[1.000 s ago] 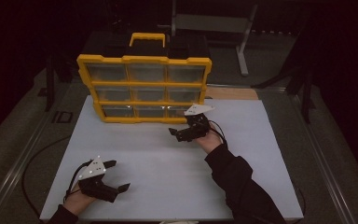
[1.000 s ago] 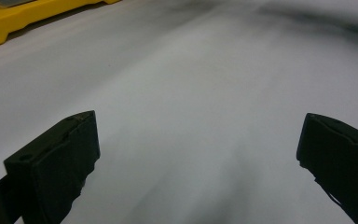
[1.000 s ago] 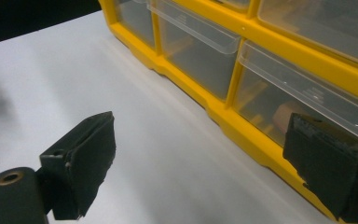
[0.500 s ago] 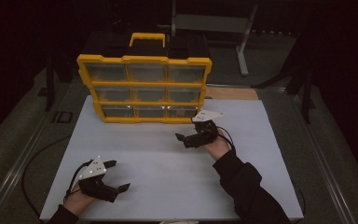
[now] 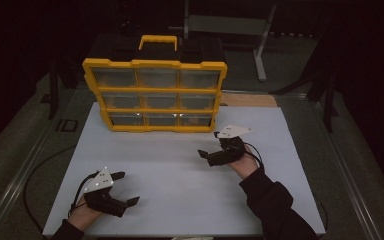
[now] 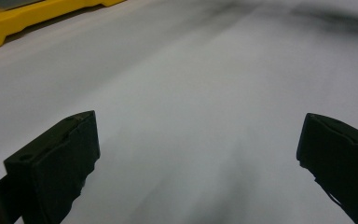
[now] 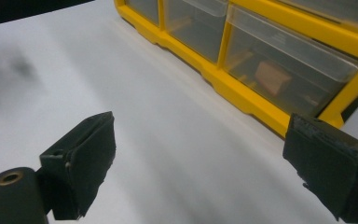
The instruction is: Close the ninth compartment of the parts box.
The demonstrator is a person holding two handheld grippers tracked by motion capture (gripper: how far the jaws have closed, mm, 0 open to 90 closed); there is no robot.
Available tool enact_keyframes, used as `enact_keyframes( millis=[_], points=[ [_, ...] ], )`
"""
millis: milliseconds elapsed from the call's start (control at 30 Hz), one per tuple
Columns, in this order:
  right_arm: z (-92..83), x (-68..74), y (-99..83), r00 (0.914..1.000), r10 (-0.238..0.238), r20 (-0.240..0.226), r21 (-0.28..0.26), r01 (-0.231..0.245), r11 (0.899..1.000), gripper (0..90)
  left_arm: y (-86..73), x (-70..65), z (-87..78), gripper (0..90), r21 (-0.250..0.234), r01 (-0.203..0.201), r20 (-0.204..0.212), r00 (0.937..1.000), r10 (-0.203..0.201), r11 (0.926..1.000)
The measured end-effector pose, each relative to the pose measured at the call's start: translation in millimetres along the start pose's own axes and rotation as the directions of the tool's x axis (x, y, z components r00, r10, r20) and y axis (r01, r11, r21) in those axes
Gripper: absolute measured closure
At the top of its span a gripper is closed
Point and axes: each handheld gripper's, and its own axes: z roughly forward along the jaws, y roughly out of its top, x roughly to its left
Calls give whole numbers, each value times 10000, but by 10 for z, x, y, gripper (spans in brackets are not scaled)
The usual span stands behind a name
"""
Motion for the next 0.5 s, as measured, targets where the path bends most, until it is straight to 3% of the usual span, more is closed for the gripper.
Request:
enact_keyframes(
  millis=[500],
  points=[
    [-352,9,-302,9999,-105,-116,-205,103,9997,94,5,-4,-7,0,1,-13,-15,10000,13,10000]
  ],
)
